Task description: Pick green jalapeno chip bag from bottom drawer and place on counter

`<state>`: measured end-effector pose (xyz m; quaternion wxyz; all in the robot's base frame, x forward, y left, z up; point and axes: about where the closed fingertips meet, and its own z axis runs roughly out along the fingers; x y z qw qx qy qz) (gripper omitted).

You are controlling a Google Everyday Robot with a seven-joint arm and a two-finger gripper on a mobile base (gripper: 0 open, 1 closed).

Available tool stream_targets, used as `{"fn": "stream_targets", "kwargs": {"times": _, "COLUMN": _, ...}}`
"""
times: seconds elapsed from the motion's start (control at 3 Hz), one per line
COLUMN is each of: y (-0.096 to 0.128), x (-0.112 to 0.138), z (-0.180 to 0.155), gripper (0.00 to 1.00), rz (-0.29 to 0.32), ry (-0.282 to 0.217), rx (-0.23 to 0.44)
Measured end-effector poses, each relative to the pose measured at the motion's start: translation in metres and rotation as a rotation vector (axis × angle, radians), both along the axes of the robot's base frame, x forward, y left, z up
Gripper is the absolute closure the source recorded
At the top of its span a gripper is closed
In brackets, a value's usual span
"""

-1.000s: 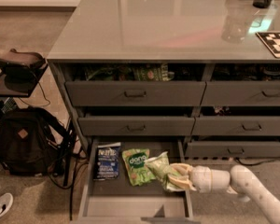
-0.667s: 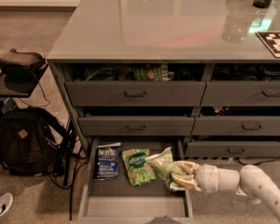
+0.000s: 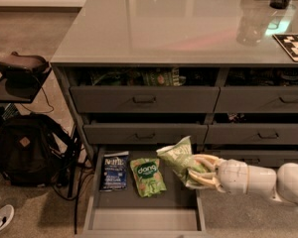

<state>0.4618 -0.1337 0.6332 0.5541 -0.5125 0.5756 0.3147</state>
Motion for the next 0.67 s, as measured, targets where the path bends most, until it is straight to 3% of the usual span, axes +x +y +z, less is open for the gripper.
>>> {"fn": "stream_targets", "kwargs": {"times": 0.67, "y": -0.012, "x": 0.001, "z": 0.091, "gripper": 1.00, "rz": -0.080, "ry": -0.077, "rx": 0.003}}
